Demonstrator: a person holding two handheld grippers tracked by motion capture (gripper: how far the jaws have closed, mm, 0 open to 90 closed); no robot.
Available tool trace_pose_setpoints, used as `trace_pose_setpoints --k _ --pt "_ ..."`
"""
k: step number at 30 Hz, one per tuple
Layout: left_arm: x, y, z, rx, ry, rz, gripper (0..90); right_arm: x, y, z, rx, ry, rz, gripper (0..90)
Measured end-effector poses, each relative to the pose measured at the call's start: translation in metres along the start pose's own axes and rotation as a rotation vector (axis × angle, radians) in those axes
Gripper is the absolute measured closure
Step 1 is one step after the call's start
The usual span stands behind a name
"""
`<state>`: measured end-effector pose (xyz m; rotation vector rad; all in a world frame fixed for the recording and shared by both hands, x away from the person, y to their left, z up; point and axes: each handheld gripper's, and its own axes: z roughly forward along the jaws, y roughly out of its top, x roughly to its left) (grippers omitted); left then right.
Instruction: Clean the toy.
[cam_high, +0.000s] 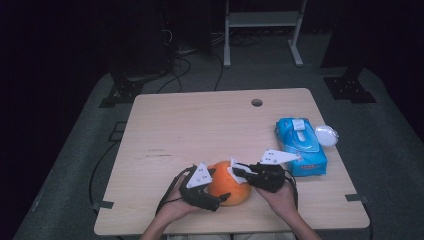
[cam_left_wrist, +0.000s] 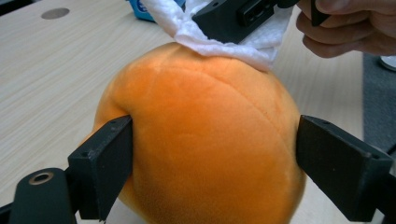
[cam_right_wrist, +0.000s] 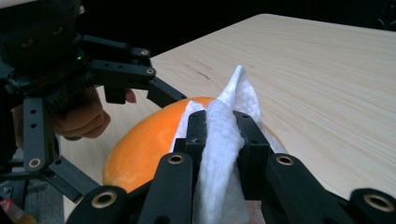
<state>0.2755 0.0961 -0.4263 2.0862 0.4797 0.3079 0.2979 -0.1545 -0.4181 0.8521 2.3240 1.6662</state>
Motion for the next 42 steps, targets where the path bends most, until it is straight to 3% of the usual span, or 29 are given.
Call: trace_pose_setpoints --k 3,6,10,12,15,18,19,22,24,32,35,38,40,42 --pt "0.005 0.0 -0.005 -0.029 -0.008 -0.014 14.4 -0.002 -0.001 0.0 0.014 0.007 -0.001 77.1" --pt "0.011 0.001 -0.006 -0.083 0.031 -0.042 11.4 -0.007 -0.004 -0.001 0.018 0.013 0.011 77.1" --pt "0.014 -0.007 0.008 -0.061 0.045 -0.078 4.4 -0.004 -0.003 0.0 0.016 0.019 0.01 77.1" --pt "0.011 -0.007 0.01 -0.054 0.061 -0.078 6.3 0.006 -0.001 0.001 0.008 0.034 -0.009 77.1" --pt "0.008 -0.004 0.006 -0.044 0.046 -0.06 11.3 0.013 0.002 0.004 0.02 0.029 -0.05 77.1" --pt "0.011 -0.002 -0.002 -0.07 -0.006 -0.052 11.8 0.003 -0.002 0.003 0.033 0.018 -0.024 77.2" --pt "0.013 -0.002 -0.005 -0.092 -0.006 -0.07 11.8 -0.001 -0.004 0.001 0.032 0.009 -0.018 77.2" --pt "0.019 -0.002 -0.008 -0.081 0.04 -0.097 7.6 -0.01 -0.004 -0.003 0.021 -0.01 0.009 77.1" --pt "0.019 -0.003 -0.003 -0.068 0.024 -0.117 7.4 -0.013 -0.005 -0.003 0.015 -0.009 0.023 77.2" --pt "0.004 0.001 0.002 -0.035 0.037 -0.082 13.2 0.009 0.003 -0.001 -0.007 0.025 -0.027 77.0" --pt "0.009 0.0 -0.003 -0.047 -0.015 -0.07 10.3 0.005 0.001 -0.001 0.007 0.02 -0.028 77.2" --pt "0.017 -0.003 -0.009 -0.058 0.0 -0.075 9.1 -0.005 -0.002 -0.002 0.022 -0.013 -0.022 77.2" --pt "0.019 -0.005 -0.007 -0.051 -0.008 -0.095 8.8 -0.012 -0.003 -0.005 0.011 -0.01 0.014 77.2" --pt "0.016 -0.006 -0.002 -0.036 -0.012 -0.082 11.4 -0.011 -0.002 -0.006 0.005 -0.005 0.014 77.2"
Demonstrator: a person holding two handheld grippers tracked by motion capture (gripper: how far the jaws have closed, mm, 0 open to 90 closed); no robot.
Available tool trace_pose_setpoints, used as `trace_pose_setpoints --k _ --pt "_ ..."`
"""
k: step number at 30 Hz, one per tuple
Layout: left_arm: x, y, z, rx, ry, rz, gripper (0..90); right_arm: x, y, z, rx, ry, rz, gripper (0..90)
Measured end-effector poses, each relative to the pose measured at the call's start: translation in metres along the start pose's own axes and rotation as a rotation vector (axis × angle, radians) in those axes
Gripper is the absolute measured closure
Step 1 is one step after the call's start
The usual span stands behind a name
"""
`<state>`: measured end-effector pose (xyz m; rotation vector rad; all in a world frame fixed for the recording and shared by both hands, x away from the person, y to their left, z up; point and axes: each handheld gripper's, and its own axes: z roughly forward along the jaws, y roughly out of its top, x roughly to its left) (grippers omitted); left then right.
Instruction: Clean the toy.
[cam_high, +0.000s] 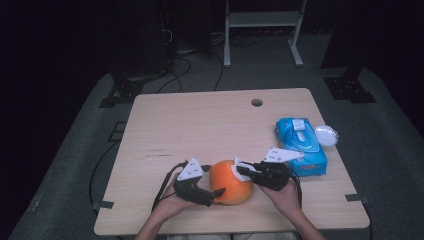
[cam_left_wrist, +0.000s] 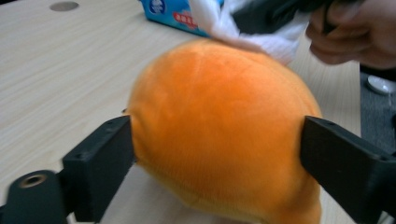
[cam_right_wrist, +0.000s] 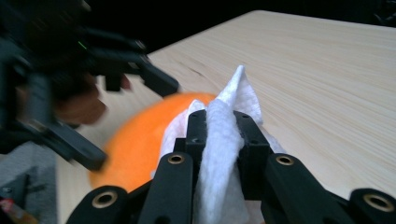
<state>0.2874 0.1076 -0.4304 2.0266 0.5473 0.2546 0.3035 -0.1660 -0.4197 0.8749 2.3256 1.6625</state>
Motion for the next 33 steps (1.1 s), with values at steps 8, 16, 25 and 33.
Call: trace_pose_setpoints --k 8,16,25,33 --pt "-0.011 0.004 0.004 -0.001 0.006 0.035 12.2 0.035 0.011 0.008 0.025 0.046 -0.147 77.2" --pt "-0.007 0.0 0.01 0.007 -0.03 -0.021 10.6 0.012 0.011 -0.003 0.021 -0.037 -0.107 77.2" --pt "-0.013 0.004 0.011 -0.019 -0.017 -0.018 16.2 0.038 0.017 0.001 0.057 0.056 -0.203 77.5" --pt "-0.015 0.005 0.013 -0.043 -0.019 -0.01 16.1 0.023 0.023 -0.007 0.061 -0.053 -0.189 77.5"
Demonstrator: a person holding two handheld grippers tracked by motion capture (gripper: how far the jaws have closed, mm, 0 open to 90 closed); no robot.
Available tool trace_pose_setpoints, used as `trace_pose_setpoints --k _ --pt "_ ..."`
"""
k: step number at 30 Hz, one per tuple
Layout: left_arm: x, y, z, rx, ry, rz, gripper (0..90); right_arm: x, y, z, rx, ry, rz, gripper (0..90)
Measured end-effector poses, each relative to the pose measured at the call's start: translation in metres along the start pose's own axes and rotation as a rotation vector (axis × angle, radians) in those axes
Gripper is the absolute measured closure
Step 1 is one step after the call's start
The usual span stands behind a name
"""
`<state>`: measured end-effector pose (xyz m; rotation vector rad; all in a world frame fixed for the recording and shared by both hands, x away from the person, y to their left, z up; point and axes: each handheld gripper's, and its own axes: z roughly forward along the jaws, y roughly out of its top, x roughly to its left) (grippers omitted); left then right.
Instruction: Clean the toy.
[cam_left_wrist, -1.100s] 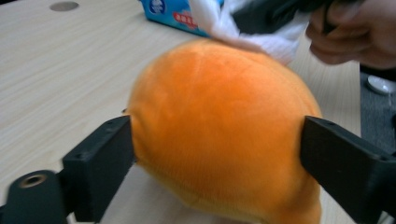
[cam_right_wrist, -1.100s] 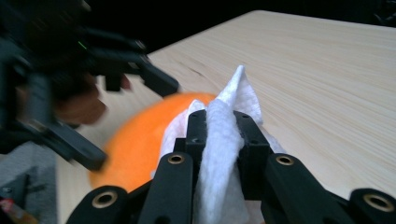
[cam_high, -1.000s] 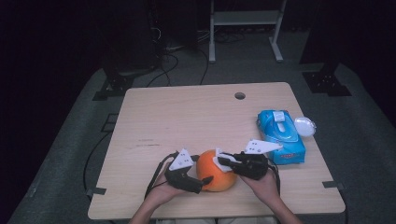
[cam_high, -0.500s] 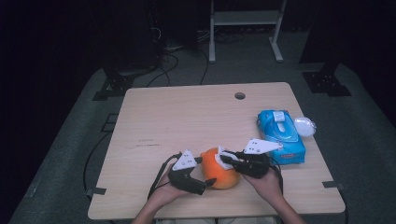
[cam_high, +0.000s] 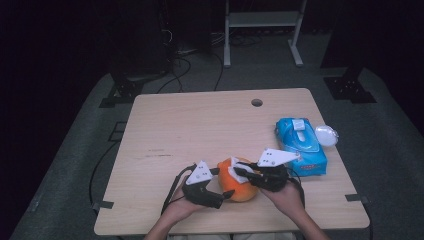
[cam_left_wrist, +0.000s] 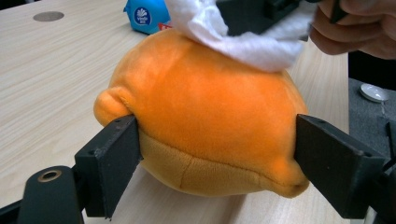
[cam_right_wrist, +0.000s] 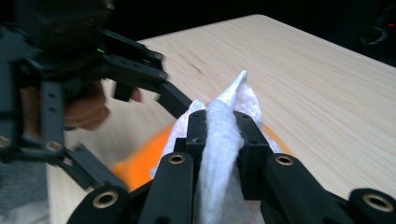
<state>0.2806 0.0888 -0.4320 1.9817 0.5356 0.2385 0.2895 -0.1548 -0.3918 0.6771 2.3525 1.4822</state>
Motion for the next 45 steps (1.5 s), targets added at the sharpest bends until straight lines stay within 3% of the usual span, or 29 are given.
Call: trace_pose_setpoints --k 3,6,8,11,15,17,20,24,27,31,33,36,40,43,45 --pt "-0.001 0.0 0.001 0.004 0.001 0.01 16.0 0.0 -0.003 -0.003 0.003 0.005 0.007 77.5" --pt "-0.005 0.001 0.002 0.005 0.005 0.017 16.1 0.012 0.0 0.002 0.007 0.069 -0.02 77.4" --pt "-0.007 0.001 0.003 0.014 0.012 0.045 16.1 0.023 0.002 0.01 0.021 0.085 -0.053 77.1" --pt "-0.008 -0.001 0.003 0.008 0.016 0.044 16.2 0.025 0.005 0.014 0.025 0.052 -0.062 77.2" --pt "-0.007 -0.002 0.002 0.011 0.015 0.05 16.3 0.005 0.004 0.002 0.008 -0.033 -0.011 77.2" --pt "-0.006 -0.002 0.003 0.006 0.008 0.046 16.3 -0.004 0.0 -0.004 0.006 -0.049 0.007 77.4" --pt "-0.006 -0.001 0.004 0.01 0.009 0.055 16.4 -0.006 -0.007 -0.008 -0.004 0.006 -0.001 77.7" --pt "-0.006 -0.002 0.004 0.01 0.015 0.038 16.3 0.012 -0.003 0.001 -0.005 0.094 -0.042 77.6" --pt "-0.007 -0.002 0.004 0.014 0.012 0.037 16.3 0.021 0.001 0.01 0.022 0.061 -0.082 77.4" --pt "-0.007 -0.001 0.003 0.014 -0.003 0.051 16.8 0.007 0.004 0.002 0.01 -0.033 -0.043 77.4" --pt "-0.006 0.0 0.001 0.001 -0.01 0.039 16.6 -0.007 -0.001 -0.005 0.006 -0.042 0.009 77.4" --pt "-0.001 0.002 -0.003 -0.043 -0.02 0.005 16.2 -0.015 -0.008 -0.008 0.007 -0.016 0.046 77.4" --pt "0.002 0.0 0.0 -0.04 0.005 -0.03 9.0 -0.013 -0.007 -0.009 0.02 0.007 0.028 77.4" --pt "0.002 -0.002 0.007 -0.011 -0.008 -0.063 7.1 -0.012 -0.007 -0.008 0.022 0.02 0.034 77.4" --pt "-0.001 -0.003 0.009 -0.007 -0.011 -0.049 8.6 -0.006 -0.005 -0.007 0.026 0.018 0.017 77.4"
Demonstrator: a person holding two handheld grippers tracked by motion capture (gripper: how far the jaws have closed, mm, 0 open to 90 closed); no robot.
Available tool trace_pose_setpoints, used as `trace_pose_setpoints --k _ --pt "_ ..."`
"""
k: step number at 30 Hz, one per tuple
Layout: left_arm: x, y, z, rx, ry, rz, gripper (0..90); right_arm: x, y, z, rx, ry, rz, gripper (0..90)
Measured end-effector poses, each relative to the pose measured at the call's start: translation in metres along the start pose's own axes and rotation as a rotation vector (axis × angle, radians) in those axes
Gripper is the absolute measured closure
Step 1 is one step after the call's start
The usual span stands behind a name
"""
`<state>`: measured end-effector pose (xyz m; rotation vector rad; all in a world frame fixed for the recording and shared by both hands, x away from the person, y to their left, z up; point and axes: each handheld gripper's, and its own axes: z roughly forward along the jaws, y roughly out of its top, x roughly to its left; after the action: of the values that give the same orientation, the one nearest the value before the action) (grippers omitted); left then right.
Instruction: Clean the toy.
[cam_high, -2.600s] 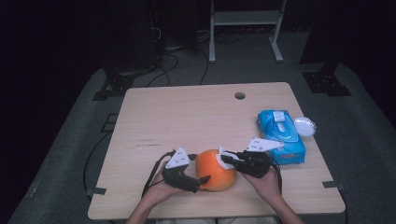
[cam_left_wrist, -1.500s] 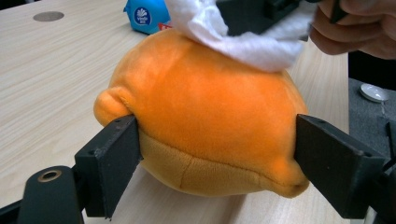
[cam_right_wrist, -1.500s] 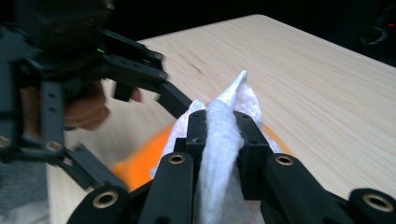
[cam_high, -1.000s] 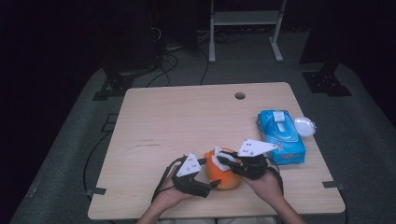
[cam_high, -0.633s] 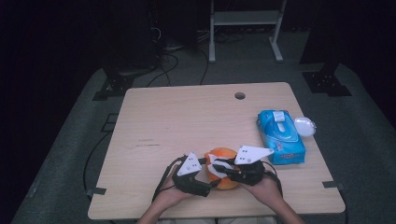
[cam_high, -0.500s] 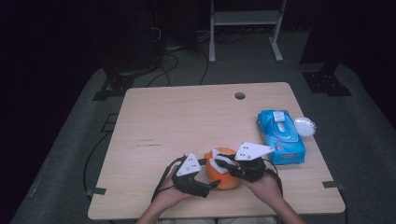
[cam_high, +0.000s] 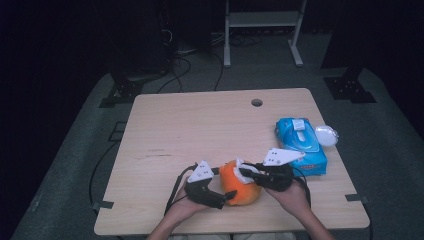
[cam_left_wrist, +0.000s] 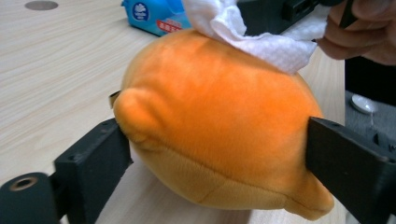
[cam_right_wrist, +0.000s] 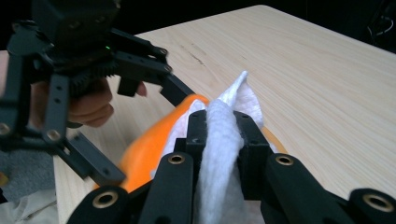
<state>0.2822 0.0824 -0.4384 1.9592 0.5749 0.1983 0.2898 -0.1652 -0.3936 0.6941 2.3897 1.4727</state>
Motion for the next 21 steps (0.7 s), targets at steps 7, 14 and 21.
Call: trace_pose_setpoints --k 7,14,21 --pt "-0.014 0.003 -0.001 0.027 0.028 0.125 13.5 0.037 0.011 0.02 0.042 0.027 -0.121 77.5" --pt "-0.009 0.0 -0.003 0.022 0.001 0.107 14.5 0.005 0.004 -0.002 0.012 -0.082 -0.021 77.5" --pt "-0.007 0.001 0.002 0.031 -0.032 0.031 12.8 0.023 0.003 0.002 0.01 -0.004 -0.041 77.5"
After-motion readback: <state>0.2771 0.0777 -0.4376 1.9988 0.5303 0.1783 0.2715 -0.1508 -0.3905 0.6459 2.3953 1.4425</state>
